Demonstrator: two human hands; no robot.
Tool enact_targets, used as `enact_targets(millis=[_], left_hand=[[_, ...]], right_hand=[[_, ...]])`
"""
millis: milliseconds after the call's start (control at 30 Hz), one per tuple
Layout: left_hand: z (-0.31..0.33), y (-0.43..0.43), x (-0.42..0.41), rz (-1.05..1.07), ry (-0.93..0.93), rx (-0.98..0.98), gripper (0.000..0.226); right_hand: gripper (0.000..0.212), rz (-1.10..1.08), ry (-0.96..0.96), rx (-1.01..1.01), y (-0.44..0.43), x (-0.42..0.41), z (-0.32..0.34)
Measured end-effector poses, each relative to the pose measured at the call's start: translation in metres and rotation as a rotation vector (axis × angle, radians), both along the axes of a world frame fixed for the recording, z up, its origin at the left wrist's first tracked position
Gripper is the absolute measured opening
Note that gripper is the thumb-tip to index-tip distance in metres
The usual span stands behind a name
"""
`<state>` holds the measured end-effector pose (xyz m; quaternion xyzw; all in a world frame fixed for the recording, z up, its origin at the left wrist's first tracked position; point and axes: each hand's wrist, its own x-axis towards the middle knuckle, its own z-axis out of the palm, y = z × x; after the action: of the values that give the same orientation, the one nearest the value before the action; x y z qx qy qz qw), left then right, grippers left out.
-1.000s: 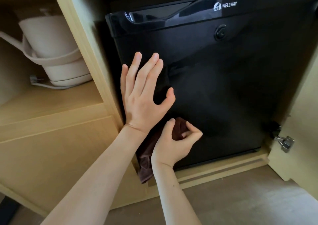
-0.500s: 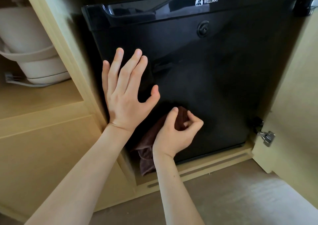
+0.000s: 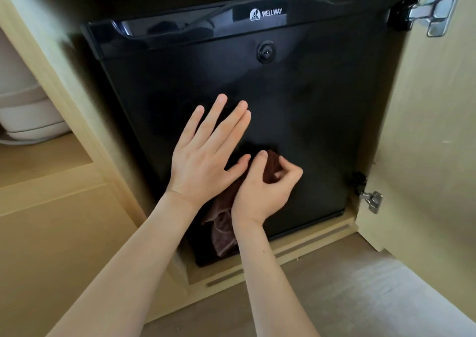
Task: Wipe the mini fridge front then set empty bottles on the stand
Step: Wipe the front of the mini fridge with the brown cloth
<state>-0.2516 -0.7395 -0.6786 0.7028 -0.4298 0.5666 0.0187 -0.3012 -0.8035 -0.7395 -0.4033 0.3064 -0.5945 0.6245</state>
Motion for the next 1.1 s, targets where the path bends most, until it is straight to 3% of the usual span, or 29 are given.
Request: enact_targets(millis=[67, 167, 233, 300, 400, 467, 567, 667, 733, 900, 1000, 1100], left_hand=[[-0.001, -0.001, 0.001, -0.006, -0.01, -0.017, 0.06], [0.0, -0.001, -0.003, -0.027, -0.014, -0.029, 0.058], [0.006, 0.005, -0.003, -0.037, -0.03, -0.009, 0.054], [0.016, 0.018, 0.003, -0.017, -0.083, -0.042, 0.052], [0.031, 0.034, 0.012, 0.001, -0.122, -0.113, 0.052], [0.031, 0.036, 0.014, 0.003, -0.134, -0.113, 0.053], [0.029, 0.034, 0.014, -0.01, -0.141, -0.117, 0.052], [0.03, 0.036, 0.014, -0.007, -0.141, -0.116, 0.051], [0.029, 0.035, 0.012, -0.017, -0.134, -0.119, 0.051], [0.029, 0.034, 0.014, -0.026, -0.117, -0.11, 0.052], [0.029, 0.035, 0.014, -0.028, -0.128, -0.12, 0.052], [0.029, 0.033, 0.012, -0.03, -0.115, -0.119, 0.051]], right_hand=[[0.024, -0.04, 0.027, -0.026, -0.008, 0.0, -0.015], [0.025, -0.099, 0.023, 0.27, -0.02, -0.002, -0.038], [0.023, -0.067, 0.045, 0.36, -0.019, -0.003, -0.042], [0.022, -0.024, 0.043, 0.174, -0.015, -0.003, -0.028], [0.02, 0.038, 0.041, -0.335, 0.0, -0.002, 0.011], [0.02, 0.009, 0.04, -0.488, -0.001, 0.002, 0.03], [0.021, -0.064, 0.024, -0.384, -0.02, 0.005, 0.026], [0.017, -0.107, 0.054, 0.055, -0.037, -0.003, -0.007], [0.015, -0.066, 0.111, 0.186, -0.03, -0.009, -0.022], [0.017, 0.03, 0.059, -0.433, 0.005, -0.002, 0.008], [0.021, -0.08, 0.055, -0.425, -0.018, 0.006, 0.029], [0.02, -0.141, 0.018, -0.229, -0.041, 0.005, 0.012]])
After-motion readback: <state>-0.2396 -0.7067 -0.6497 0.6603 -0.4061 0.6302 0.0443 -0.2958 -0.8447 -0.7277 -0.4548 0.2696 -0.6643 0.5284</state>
